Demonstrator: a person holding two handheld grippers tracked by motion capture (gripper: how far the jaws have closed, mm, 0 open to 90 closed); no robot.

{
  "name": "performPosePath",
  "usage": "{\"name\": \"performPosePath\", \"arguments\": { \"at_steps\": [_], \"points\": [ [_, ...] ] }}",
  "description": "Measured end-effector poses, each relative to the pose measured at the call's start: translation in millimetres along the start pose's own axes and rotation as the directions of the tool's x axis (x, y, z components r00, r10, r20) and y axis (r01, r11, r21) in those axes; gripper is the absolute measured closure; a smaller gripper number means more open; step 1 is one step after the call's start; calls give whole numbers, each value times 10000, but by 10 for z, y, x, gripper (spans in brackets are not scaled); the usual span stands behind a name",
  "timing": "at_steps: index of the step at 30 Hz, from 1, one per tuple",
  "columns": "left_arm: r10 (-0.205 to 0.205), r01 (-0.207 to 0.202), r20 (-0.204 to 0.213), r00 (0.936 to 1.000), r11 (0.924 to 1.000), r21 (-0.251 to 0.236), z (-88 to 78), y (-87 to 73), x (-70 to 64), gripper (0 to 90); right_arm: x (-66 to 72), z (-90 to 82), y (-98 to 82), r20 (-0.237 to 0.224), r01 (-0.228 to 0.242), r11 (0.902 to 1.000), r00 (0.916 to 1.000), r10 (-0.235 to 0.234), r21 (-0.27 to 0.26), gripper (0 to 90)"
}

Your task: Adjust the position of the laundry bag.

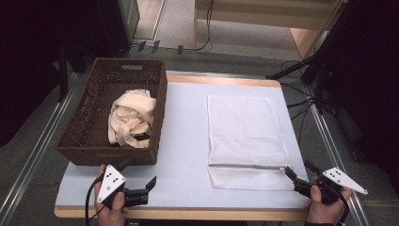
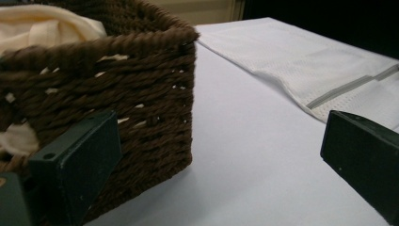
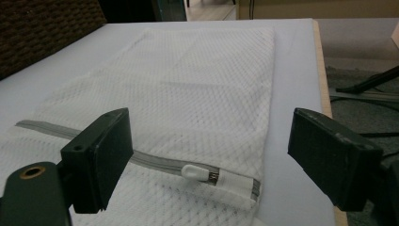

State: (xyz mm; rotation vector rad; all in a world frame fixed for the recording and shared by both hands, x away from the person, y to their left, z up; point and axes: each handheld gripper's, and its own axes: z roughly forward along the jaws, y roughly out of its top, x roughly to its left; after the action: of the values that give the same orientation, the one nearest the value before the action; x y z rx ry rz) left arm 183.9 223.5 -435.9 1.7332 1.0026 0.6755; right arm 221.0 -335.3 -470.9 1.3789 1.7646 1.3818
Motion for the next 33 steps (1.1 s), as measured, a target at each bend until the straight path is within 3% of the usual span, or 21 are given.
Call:
{"name": "performPosePath", "arguments": {
  "at_steps": [3,5,13,14,16,18,21,24,29,33],
  "points": [
    [21,-19,424,9991,10000,-47,91,69,-131,0,-46,-15,2,192,-39,10000,9998,38,49,156],
    [240,-245,622,9978,9997,65,189,103,-246,0,-81,-41,17,406,-123,9999,9991,123,7,173],
    [756,-856,1662,9832,9948,542,622,200,-626,0,-153,62,4,324,-597,9976,9978,585,356,213],
    [782,-894,1698,9824,9942,594,686,224,-671,3,-150,68,6,331,-597,9975,9977,585,378,219],
    [1068,-1152,1148,9876,9909,691,835,274,-785,51,-152,89,13,558,-690,9964,9962,662,502,240],
    [1316,-1414,1108,9851,9862,864,995,324,-864,97,-163,116,15,624,-888,9941,9944,849,625,253],
    [863,-978,920,9920,9868,1292,1261,401,-909,154,-170,166,24,804,-1012,9918,9922,950,777,270],
    [424,-584,967,9944,9839,1691,1528,440,-903,203,-150,220,35,1163,-1096,9901,9883,992,874,300],
    [-182,-16,753,9970,9670,2550,1934,439,-831,262,-156,261,32,1375,-1245,9861,9845,1089,1105,378],
    [-716,601,267,9971,9509,3037,2150,433,-770,309,-246,262,7,1466,-1782,9754,9764,1588,1301,474]
  ]
}}
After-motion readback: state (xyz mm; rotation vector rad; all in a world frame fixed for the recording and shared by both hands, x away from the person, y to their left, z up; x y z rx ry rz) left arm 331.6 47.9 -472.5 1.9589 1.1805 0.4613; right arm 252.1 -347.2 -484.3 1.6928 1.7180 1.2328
